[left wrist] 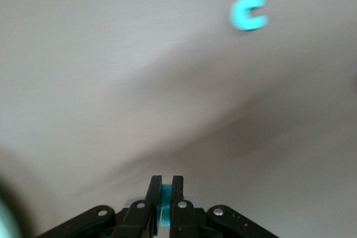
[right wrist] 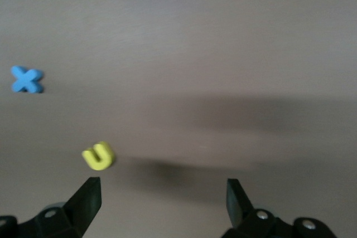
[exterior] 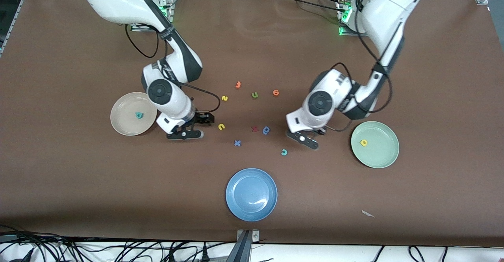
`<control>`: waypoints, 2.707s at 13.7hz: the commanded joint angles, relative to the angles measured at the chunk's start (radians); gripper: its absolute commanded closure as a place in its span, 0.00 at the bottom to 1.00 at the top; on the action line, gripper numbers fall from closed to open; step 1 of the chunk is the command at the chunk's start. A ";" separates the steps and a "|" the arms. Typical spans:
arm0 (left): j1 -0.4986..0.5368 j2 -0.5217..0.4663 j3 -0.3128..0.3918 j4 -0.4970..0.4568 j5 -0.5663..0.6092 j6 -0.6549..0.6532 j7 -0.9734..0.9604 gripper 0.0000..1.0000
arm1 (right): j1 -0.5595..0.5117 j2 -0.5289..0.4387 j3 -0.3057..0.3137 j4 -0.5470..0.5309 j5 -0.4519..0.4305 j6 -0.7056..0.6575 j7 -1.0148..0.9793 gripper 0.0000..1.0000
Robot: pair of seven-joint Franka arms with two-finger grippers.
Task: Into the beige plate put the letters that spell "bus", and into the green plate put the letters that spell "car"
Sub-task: 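Release the cyan r on the green plate while the right gripper grasps yellow u, then drop the yellow u on the white plate while the left gripper grasps cyan c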
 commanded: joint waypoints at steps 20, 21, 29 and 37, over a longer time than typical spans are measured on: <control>0.068 0.109 -0.010 0.249 -0.081 -0.057 0.169 0.00 | 0.135 0.168 -0.047 0.170 -0.041 -0.007 0.103 0.44; 0.047 0.133 -0.010 0.289 -0.085 -0.057 0.157 0.00 | 0.135 0.170 -0.047 0.173 -0.040 -0.007 0.106 0.46; -0.145 0.319 0.066 0.574 -0.094 -0.049 -0.003 0.00 | 0.135 0.171 -0.047 0.174 -0.029 -0.007 0.109 0.63; -0.168 0.348 0.060 0.528 -0.101 0.005 -0.004 0.47 | 0.125 0.144 -0.060 0.174 -0.028 -0.053 0.100 0.75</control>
